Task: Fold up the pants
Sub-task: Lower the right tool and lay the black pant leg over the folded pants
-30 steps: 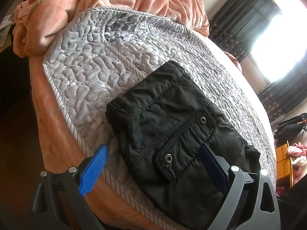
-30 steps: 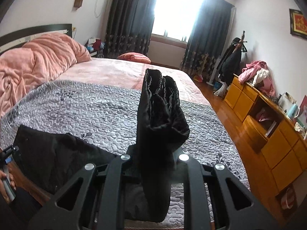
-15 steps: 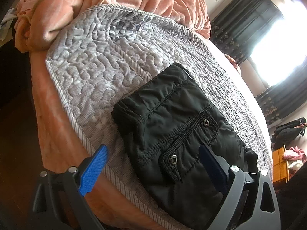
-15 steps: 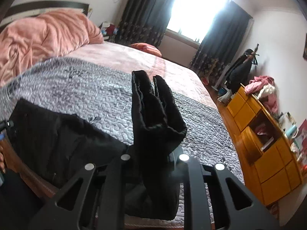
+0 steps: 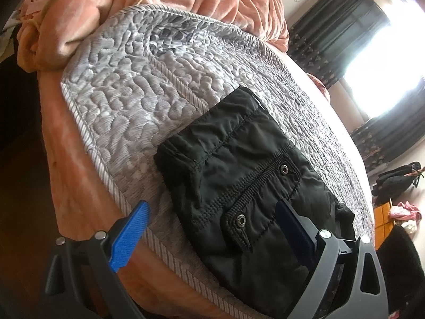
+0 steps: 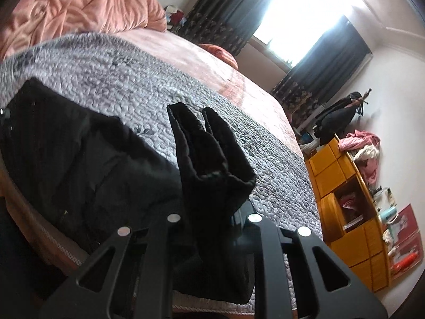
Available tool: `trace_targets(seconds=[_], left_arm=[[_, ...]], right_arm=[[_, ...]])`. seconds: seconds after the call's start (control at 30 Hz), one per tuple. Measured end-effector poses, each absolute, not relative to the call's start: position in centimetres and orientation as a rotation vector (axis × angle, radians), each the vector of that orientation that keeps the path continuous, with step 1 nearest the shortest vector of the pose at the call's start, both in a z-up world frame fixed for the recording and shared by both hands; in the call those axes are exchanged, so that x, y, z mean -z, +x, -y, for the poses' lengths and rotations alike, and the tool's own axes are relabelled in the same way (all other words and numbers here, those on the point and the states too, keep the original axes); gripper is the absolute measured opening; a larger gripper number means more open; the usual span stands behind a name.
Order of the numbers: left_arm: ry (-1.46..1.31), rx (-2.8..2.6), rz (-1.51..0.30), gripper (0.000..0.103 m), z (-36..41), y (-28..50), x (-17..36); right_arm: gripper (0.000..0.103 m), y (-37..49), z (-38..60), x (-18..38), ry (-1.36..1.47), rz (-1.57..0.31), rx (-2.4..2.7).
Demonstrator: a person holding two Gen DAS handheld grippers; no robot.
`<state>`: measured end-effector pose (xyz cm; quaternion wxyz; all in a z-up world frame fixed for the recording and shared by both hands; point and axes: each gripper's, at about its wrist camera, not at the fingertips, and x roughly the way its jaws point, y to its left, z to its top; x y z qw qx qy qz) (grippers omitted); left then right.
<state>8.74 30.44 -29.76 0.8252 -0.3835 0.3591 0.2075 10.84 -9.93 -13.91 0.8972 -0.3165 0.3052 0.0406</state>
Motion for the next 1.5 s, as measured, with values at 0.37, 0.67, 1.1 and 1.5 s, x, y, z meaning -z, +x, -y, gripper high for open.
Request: trace_targets(seconds=[0.37, 0.67, 1.1, 1.5], left_arm=[[-0.820, -0.436, -0.764, 0.096, -30.5, 8.7, 29.8], [-0.819, -0.435, -0.765, 0.096, -30.5, 8.7, 29.8], [-0.821, -0.436, -0.772, 0.096, -30.8, 8.6, 30.0], [-0.826, -0.430, -0.775, 0.096, -30.8, 8.7, 30.2]], right_arm=[[0.016, 10.0, 6.0, 20.3, -0.933, -0.619, -0.057], [0.017, 9.3, 3.5, 25.9, -1.045, -0.660, -0.107], [0.038, 10.4, 3.2, 29.4, -0.975, -0.804, -0.225], [0.062, 15.1, 10.9, 21.8, -0.173, -1.099, -0.520]])
